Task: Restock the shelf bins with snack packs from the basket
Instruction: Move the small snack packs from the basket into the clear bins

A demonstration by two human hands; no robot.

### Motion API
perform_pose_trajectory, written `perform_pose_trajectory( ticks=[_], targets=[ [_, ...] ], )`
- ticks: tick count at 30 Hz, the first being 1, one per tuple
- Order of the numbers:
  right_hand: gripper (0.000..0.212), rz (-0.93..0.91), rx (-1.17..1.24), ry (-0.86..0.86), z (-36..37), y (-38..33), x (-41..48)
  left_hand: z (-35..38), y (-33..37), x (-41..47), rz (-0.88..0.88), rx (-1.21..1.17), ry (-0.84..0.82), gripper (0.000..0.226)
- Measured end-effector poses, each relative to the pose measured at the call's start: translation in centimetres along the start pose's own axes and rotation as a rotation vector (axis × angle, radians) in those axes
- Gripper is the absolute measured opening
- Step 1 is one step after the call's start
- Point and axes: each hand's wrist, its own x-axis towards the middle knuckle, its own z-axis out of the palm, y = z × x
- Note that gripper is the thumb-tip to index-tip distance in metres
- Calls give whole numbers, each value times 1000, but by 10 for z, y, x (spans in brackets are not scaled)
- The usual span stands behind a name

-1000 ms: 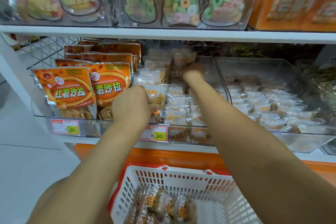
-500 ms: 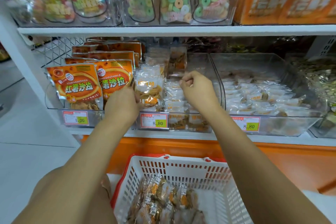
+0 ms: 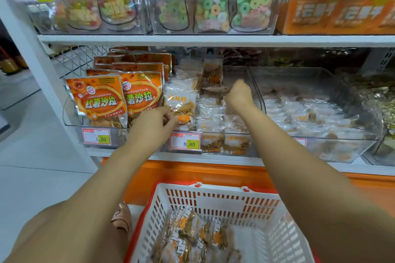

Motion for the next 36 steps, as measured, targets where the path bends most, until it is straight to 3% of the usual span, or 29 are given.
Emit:
perform_pose_trajectory(
  ticks=[3, 9, 14, 17, 23, 29, 33, 36],
  targets=[
    [29, -2, -177, -76, 7, 0, 22, 4, 4, 7, 9, 14, 5, 24],
    [31, -65, -356, -147, 11, -4, 49, 3, 13, 21, -116, 110, -11, 48],
    [33, -147, -209, 17, 1, -11, 76, 10, 14, 26, -121, 192, -30, 53],
    [43, -79, -55, -4, -8, -17, 82, 11, 14, 28, -140, 230, -36, 51],
    [34, -35, -126, -114, 12, -22, 92, 5, 11, 31, -138, 179, -47, 53],
    [63, 90, -55, 83, 36, -24, 108, 5, 10, 31, 35, 95, -104, 46],
    [34, 64, -32, 61, 48, -19, 111, 14, 9, 29, 163, 105, -152, 44],
    [29, -3, -78, 37, 48, -18, 104, 14, 10, 28, 188, 82, -145, 44]
  ],
)
